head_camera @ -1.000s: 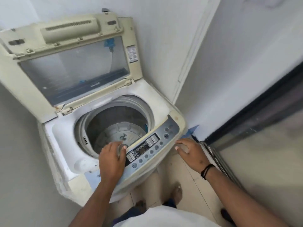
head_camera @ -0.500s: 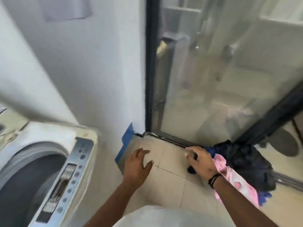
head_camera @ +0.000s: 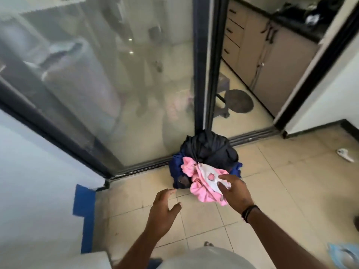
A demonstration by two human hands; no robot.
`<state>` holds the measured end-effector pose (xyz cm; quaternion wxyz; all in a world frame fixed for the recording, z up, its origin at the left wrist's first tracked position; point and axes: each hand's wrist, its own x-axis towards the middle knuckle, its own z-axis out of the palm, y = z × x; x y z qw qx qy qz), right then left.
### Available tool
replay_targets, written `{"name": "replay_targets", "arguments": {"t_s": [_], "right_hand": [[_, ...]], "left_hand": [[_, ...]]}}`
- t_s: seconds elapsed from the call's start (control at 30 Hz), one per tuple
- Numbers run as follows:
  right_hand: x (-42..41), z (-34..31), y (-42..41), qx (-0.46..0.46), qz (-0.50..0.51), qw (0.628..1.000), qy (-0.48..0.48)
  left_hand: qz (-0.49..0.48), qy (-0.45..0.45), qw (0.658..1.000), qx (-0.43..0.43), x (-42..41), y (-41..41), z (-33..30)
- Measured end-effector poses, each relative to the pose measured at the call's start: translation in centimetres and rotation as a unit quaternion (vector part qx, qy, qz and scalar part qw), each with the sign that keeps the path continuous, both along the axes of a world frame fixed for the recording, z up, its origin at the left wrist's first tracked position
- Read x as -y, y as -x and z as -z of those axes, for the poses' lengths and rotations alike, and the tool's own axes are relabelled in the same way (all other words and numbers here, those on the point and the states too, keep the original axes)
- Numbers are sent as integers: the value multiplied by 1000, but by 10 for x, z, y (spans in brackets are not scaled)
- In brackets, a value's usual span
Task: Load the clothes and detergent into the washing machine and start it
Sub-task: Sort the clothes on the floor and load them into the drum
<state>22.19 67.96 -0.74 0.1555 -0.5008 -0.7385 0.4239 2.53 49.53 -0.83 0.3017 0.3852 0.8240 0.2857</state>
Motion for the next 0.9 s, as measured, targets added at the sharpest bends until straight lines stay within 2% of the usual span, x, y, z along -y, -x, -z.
{"name": "replay_targets", "arguments": {"t_s": [0.3, 0.53, 0.67, 0.8, 0.9], "right_hand": [[-55, 18, -13, 26, 56, 996, 64], [-115, 24, 0, 116, 4, 992, 43], [-154, 32, 16, 164, -24, 985, 52], [-191, 61, 40, 135, -6, 988, 75], [-209, 95, 60, 104, 20, 988, 112]], "left_hand": [[15, 16, 996, 82, -83, -8, 17], [8, 35, 990, 137, -175, 32, 51], [25, 78, 986, 147, -226, 44, 73], [98, 147, 975, 134, -270, 47, 104], [108, 186, 970, 118, -294, 47, 129]]}}
